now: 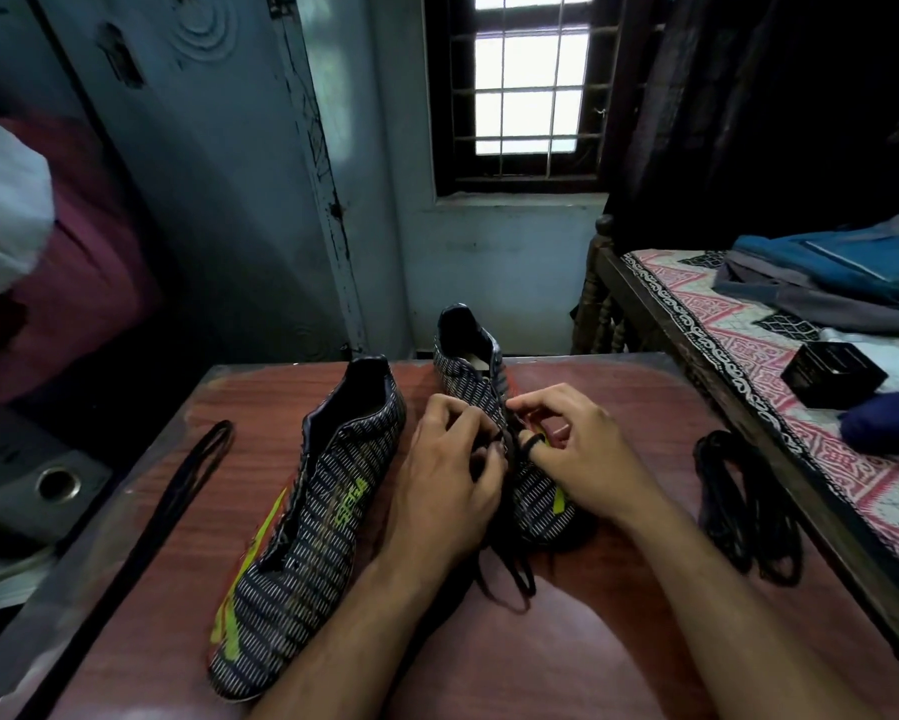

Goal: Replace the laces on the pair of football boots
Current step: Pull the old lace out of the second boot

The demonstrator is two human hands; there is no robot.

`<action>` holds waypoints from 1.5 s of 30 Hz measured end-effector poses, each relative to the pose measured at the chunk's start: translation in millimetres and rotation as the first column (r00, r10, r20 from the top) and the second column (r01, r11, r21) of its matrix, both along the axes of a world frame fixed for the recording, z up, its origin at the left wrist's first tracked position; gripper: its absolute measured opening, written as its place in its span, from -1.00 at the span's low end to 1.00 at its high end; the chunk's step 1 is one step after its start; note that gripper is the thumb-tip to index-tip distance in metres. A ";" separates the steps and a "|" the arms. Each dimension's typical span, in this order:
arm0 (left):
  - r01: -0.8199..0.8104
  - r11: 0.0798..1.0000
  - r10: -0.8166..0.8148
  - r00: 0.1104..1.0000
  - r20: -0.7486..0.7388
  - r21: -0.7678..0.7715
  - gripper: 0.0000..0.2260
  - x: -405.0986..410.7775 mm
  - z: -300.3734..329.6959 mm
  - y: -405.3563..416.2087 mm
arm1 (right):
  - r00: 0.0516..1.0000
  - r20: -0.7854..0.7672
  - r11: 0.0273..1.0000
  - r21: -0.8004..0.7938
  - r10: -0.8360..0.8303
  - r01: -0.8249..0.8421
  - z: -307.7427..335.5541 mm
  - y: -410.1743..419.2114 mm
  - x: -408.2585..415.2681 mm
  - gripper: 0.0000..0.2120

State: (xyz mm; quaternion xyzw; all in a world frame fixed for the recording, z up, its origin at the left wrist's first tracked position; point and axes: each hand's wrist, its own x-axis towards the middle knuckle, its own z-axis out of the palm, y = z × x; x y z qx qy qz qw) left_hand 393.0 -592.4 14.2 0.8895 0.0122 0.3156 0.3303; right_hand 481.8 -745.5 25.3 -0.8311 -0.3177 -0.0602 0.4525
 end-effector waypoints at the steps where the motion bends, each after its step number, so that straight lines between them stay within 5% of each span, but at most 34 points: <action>1: 0.002 1.000 -0.002 1.000 -0.008 0.005 -0.93 0.1 -0.3 -0.1 | 1.000 0.002 1.000 0.013 -0.022 0.022 -0.8 0.1 -0.5 -0.71; 8: 0.006 1.000 -0.006 1.000 -0.009 -0.011 -0.91 2.5 -2.2 0.1 | 0.995 0.077 0.998 0.018 -0.060 0.059 -2.3 4.9 -4.1 -0.88; 14: 0.012 1.000 -0.012 1.000 -0.009 -0.014 -0.94 1.8 -0.9 -0.9 | 0.950 -0.112 0.934 0.181 -0.292 0.308 -1.5 9.5 -6.8 -0.86; 26: 0.013 0.934 0.031 0.993 0.118 -0.357 -0.87 -4.1 7.0 -1.7 | 0.960 -0.196 0.960 0.157 -0.202 0.234 2.0 6.3 -0.6 -0.87; 31: 0.000 0.947 0.043 0.991 0.129 -0.320 -0.90 -4.8 6.8 0.6 | 0.960 -0.255 0.969 0.183 -0.113 0.163 3.4 3.9 -1.0 -0.91; 45: -0.041 0.998 0.039 0.999 -0.037 -0.045 -0.78 -5.7 5.5 4.3 | 0.997 0.039 0.995 -0.070 -0.065 0.068 -3.5 3.6 -2.6 -0.88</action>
